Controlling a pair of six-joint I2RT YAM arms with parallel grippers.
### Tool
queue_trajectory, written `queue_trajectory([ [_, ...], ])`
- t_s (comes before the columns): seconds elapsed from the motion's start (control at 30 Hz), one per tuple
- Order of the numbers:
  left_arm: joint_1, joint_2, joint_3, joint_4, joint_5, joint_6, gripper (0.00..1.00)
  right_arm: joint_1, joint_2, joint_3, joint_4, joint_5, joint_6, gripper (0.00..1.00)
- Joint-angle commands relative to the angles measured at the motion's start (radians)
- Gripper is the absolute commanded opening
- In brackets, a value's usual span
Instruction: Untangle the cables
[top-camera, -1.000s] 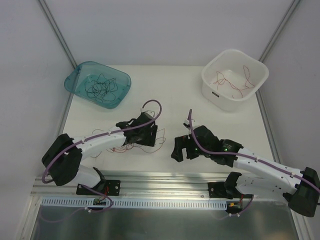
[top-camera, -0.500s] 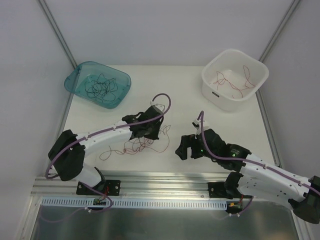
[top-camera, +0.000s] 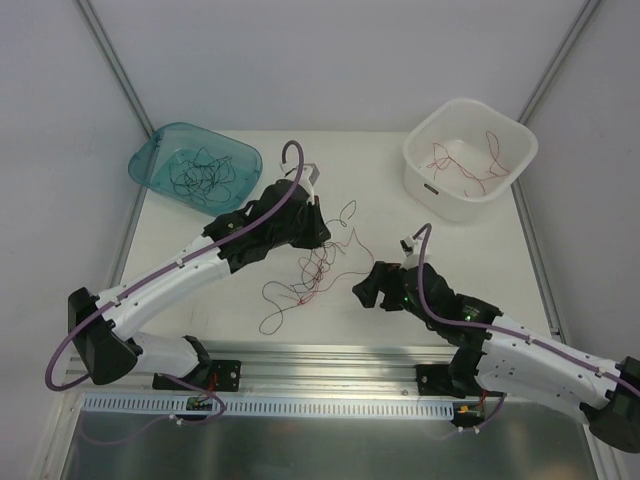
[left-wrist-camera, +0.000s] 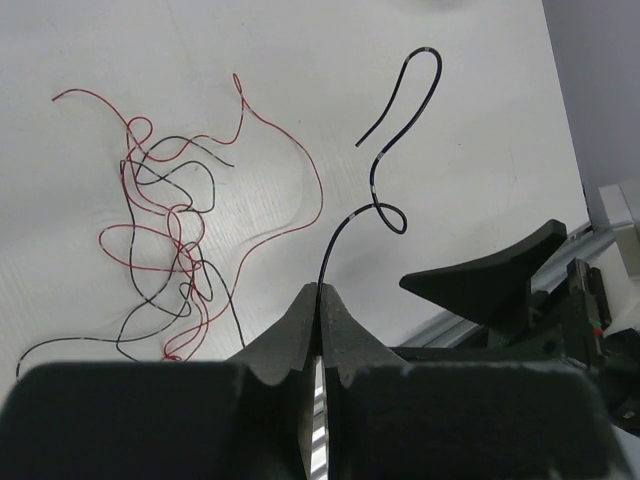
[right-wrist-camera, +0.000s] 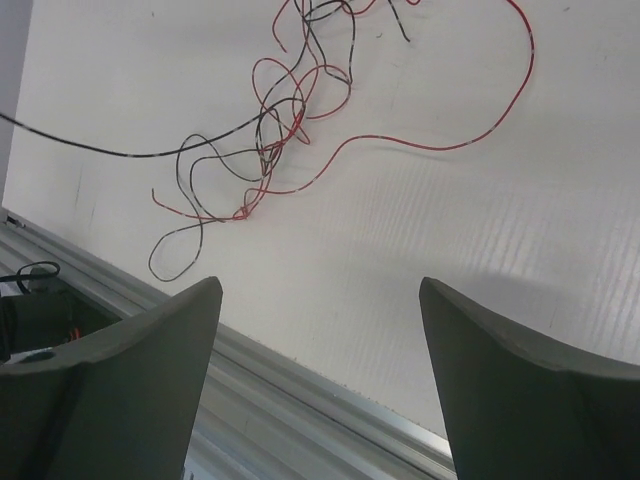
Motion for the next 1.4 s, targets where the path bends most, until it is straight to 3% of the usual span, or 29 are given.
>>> queue_trajectory([
  [0.0, -0.005, -0.032, 0.004, -0.032, 0.03, -0.047, 0.0, -0.014, 0.076, -0.003, 0.112, 0.046, 0.076, 0.84],
  [0.27, -0.005, -0.101, -0.017, -0.033, -0.004, -0.046, 0.0, -0.043, 0.28, 0.038, 0.169, 0.091, 0.158, 0.75],
  [0.47, -0.005, -0.127, -0.043, -0.035, -0.006, -0.049, 0.0, -0.084, 0.458, 0.105, 0.249, 0.061, 0.203, 0.74],
  [0.7, -0.005, -0.147, -0.066, -0.035, -0.01, -0.052, 0.0, -0.089, 0.647, 0.245, 0.232, 0.09, 0.251, 0.73],
  [0.87, -0.005, -0.169, -0.072, -0.035, -0.033, -0.036, 0.0, -0.089, 0.786, 0.311, 0.207, 0.08, 0.329, 0.65],
  [1.37, 0.0, -0.22, -0.028, -0.068, -0.082, 0.019, 0.0, -0.098, 0.891, 0.374, 0.059, 0.112, 0.37, 0.5],
])
